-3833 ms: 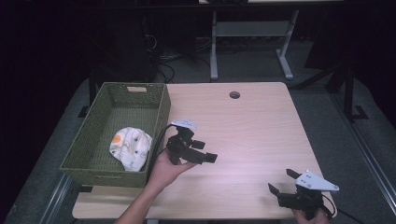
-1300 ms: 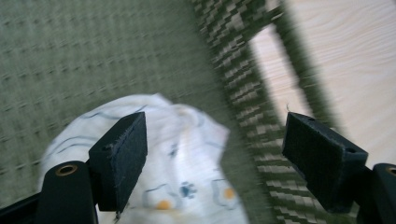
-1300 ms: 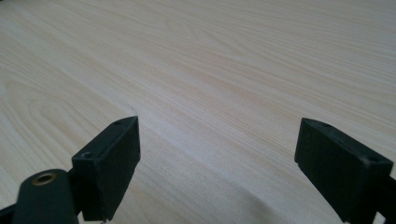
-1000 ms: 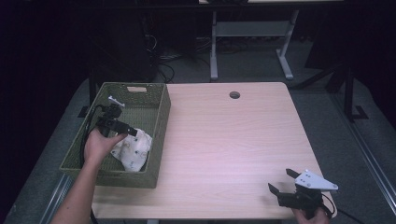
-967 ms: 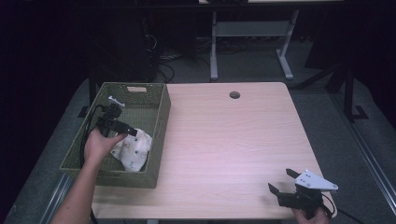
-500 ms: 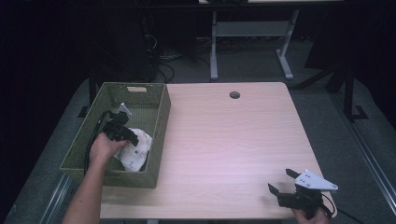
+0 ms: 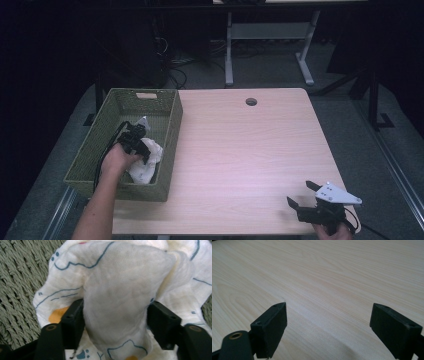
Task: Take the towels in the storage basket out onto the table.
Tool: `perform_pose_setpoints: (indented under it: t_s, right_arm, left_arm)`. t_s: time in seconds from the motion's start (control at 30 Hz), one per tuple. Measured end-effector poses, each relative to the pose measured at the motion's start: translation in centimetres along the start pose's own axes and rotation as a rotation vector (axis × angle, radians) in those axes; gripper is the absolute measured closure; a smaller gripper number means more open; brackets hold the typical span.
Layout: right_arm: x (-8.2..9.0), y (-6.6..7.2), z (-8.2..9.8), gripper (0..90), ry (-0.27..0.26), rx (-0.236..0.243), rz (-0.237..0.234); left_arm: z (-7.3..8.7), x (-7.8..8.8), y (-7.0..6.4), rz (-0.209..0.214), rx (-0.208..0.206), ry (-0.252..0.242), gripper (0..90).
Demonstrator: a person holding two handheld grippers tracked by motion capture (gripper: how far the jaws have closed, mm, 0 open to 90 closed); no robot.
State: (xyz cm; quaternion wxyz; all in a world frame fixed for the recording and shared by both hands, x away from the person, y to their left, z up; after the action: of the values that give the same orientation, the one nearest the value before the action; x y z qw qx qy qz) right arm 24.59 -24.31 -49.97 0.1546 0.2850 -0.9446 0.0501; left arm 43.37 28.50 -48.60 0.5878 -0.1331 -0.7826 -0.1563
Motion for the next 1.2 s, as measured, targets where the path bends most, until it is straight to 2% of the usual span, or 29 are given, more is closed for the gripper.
perform_pose_setpoints:
  t_s: [0.03, 0.1, 0.13, 0.17, 0.37, 0.57, 0.67, 0.73, 0.83, 0.87, 0.9, 0.97, 1.0, 1.13, 1.2]
  right_arm:
    - [0.1, -0.1, 0.0, 13.8, -0.004, 0.004, 0.003]
    - [0.1, -0.2, 0.0, 13.8, -0.006, -0.002, 0.006]
    - [0.2, -0.2, 0.1, 13.8, -0.002, -0.006, 0.006]
    - [0.1, -0.2, 0.1, 13.8, -0.001, -0.006, 0.007]
    - [0.0, -0.2, 0.1, 13.8, 0.002, -0.005, 0.004]
    - [0.1, -0.3, 0.2, 13.8, 0.000, -0.005, 0.009]
    - [0.0, -0.3, 0.2, 13.8, 0.001, -0.003, 0.009]
    - [0.0, -0.2, 0.1, 13.8, -0.001, -0.007, 0.010]
    - [0.0, -0.3, 0.1, 13.8, -0.002, -0.010, 0.013]
    - [0.0, -0.3, 0.1, 13.8, -0.004, -0.010, 0.016]
    - [0.1, -0.3, 0.1, 13.8, -0.003, -0.011, 0.018]
    - [0.1, -0.4, 0.1, 13.8, -0.001, -0.011, 0.019]
    - [0.1, -0.4, 0.1, 13.8, -0.001, -0.011, 0.019]
    - [0.0, -0.4, 0.1, 13.8, -0.003, -0.009, 0.018]
    - [0.0, -0.4, 0.1, 13.8, -0.002, -0.008, 0.018]
  left_arm:
    - [0.0, 0.1, 0.1, -0.014, -0.007, -0.004, 43.2]
    - [0.0, 0.1, 0.2, -0.002, 0.001, -0.006, 47.3]
    - [0.0, 0.2, 0.3, -0.008, 0.004, -0.010, 55.1]
    - [0.0, 0.3, 0.4, -0.024, -0.011, -0.013, 60.5]
    - [0.3, 0.6, 0.7, -0.009, -0.005, -0.031, 69.0]
    - [0.5, 1.6, 1.3, 0.028, 0.032, -0.072, 71.0]
    - [0.6, 2.4, 1.5, 0.056, 0.029, -0.092, 71.1]
    - [0.8, 3.2, 1.8, 0.095, 0.048, -0.127, 71.0]
    - [0.9, 3.8, 2.2, 0.118, 0.062, -0.150, 71.0]
    - [1.0, 4.1, 2.3, 0.138, 0.080, -0.167, 71.0]
    - [1.1, 4.8, 2.7, 0.177, 0.109, -0.201, 71.0]
    - [1.2, 5.0, 2.9, 0.190, 0.112, -0.214, 70.9]
    - [1.3, 5.5, 3.2, 0.217, 0.128, -0.242, 70.9]
    - [1.5, 6.5, 3.7, 0.261, 0.137, -0.310, 70.6]
    - [1.6, 6.7, 3.8, 0.272, 0.140, -0.316, 70.6]
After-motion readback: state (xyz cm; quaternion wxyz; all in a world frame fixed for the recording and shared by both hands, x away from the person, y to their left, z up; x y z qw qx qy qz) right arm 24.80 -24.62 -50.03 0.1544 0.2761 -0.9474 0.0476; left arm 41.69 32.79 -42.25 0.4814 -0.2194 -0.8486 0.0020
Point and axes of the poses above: each handheld gripper's, and its own axes: x roughly backward along the jaws, z roughly out of its underside, y roughly to its left, the point moved 6 cm from there along -x, roughly forward along the jaws, and after that the axes turned 13 degrees about -y, right-handed, at the moved point
